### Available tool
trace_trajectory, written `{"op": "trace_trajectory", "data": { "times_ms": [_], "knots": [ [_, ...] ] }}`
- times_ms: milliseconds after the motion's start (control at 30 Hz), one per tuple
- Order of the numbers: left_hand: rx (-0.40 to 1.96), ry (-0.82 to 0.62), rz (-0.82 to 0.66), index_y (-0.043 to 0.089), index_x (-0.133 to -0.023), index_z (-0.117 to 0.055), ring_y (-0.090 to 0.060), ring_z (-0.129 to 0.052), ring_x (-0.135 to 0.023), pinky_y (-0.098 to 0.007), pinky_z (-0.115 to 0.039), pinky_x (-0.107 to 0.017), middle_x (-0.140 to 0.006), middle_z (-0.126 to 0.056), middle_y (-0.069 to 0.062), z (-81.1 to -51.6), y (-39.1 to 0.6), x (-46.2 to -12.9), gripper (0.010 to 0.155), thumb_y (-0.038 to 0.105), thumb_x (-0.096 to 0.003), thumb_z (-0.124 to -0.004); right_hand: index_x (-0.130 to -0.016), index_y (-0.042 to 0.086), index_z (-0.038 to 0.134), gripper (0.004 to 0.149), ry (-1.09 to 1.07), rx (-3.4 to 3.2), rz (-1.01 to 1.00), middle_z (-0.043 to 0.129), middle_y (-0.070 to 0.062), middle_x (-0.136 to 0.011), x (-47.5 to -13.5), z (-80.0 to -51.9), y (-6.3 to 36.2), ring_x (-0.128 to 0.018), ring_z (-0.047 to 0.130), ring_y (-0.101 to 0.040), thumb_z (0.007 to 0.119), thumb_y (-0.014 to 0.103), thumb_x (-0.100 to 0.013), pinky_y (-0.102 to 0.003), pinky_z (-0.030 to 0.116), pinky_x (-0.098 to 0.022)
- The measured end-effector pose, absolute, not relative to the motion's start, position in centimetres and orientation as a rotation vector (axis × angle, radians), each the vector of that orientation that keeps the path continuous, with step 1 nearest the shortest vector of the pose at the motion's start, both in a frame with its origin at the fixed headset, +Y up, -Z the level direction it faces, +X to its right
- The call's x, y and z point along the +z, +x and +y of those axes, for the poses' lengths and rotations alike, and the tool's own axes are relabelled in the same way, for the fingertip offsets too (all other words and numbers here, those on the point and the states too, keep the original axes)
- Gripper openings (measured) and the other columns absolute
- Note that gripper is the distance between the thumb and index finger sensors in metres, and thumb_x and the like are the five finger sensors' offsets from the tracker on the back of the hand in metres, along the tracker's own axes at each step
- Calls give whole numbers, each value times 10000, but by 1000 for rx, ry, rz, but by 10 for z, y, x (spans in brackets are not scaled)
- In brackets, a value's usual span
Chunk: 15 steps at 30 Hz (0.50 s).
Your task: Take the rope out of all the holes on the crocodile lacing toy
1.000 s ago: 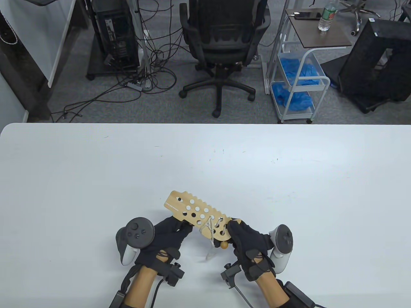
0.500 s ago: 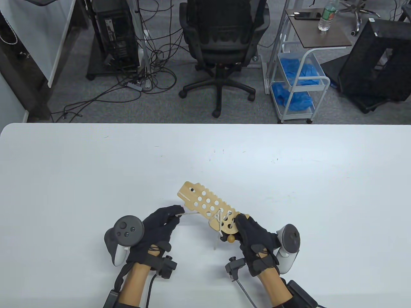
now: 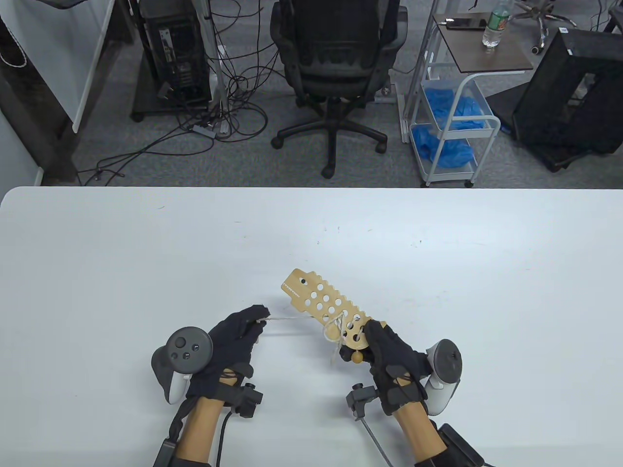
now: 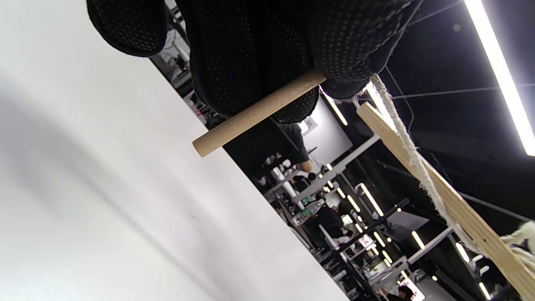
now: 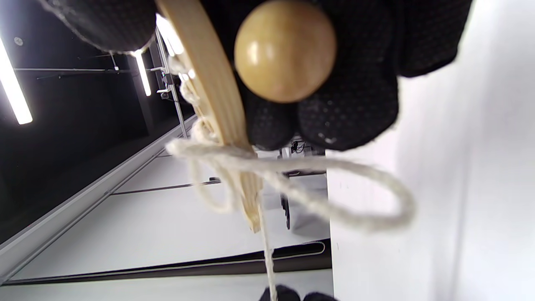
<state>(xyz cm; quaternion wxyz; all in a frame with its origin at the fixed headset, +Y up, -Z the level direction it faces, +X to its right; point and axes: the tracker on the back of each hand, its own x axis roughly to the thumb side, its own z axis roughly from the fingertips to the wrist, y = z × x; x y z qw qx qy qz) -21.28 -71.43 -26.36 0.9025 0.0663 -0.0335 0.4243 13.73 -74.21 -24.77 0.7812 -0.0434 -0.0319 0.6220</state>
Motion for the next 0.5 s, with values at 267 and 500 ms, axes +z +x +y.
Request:
{"op": "trace_trajectory", "data": {
  "times_ms": [267, 500],
  "knots": [
    [848, 159, -41, 411, -937, -833, -224, -947, -752, -621, -691, -669, -899, -962, 7, -713, -223, -265, 462, 321, -483, -835, -741, -7, 836, 516, -139, 1340, -79, 982, -241, -562, -250, -744, 146, -429, 1000, -421, 763, 417, -456, -642, 732, -451],
    [854, 169, -21, 407, -937, -834, -227, -948, -751, -623, -691, -667, -898, -963, 5, -714, -230, -265, 463, 318, -483, -835, -741, -6, 835, 515, -150, 1340, -80, 981, -241, -563, -250, -744, 148, -430, 999, -423, 763, 416, -457, -641, 732, -451]
  ]
}}
